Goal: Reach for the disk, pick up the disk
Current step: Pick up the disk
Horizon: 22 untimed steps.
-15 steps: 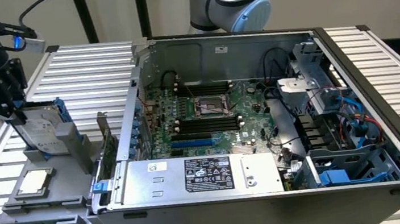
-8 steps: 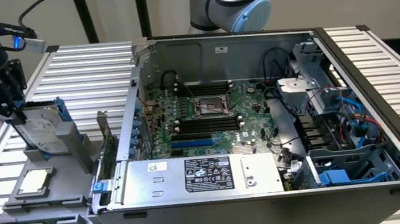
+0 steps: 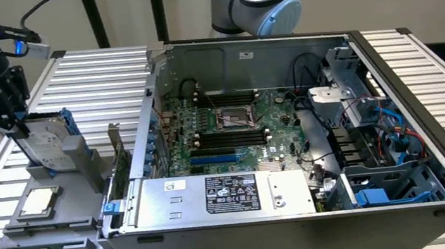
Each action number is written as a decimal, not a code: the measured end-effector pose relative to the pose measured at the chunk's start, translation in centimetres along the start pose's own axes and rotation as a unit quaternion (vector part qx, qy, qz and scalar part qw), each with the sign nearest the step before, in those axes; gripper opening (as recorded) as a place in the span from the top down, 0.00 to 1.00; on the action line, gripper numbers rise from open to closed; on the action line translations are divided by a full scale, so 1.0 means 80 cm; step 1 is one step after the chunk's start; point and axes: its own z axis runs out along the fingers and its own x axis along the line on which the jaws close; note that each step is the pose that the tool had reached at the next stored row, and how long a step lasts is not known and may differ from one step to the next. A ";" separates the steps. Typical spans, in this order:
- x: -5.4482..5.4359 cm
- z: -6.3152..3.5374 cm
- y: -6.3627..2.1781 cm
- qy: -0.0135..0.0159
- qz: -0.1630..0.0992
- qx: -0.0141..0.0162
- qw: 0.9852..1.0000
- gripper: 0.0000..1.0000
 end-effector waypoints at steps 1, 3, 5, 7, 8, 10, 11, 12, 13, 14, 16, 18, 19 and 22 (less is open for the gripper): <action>0.001 0.000 0.000 0.000 0.000 0.000 1.000 0.67; 0.002 0.000 0.001 0.000 0.000 0.000 1.000 0.67; 0.005 0.000 0.001 0.000 0.000 0.000 1.000 0.67; 0.006 0.000 0.001 0.000 0.000 0.000 1.000 0.67; 0.007 0.000 0.001 0.000 0.000 0.000 1.000 0.67; 0.007 0.000 0.001 0.000 0.000 0.001 1.000 0.67; 0.007 -0.001 0.001 0.000 0.000 0.001 1.000 0.67; 0.007 -0.001 0.001 0.000 0.000 0.002 1.000 0.67; 0.007 -0.001 0.001 0.000 0.000 0.003 1.000 0.67; 0.007 -0.001 0.001 0.000 0.000 0.003 1.000 0.67; 0.007 -0.002 0.001 0.000 0.000 0.004 1.000 0.67; 0.007 -0.002 0.001 0.000 0.000 0.004 1.000 0.67; 0.007 -0.002 0.001 0.000 0.000 0.004 1.000 0.67; 0.007 -0.002 0.001 0.000 0.000 0.004 1.000 0.67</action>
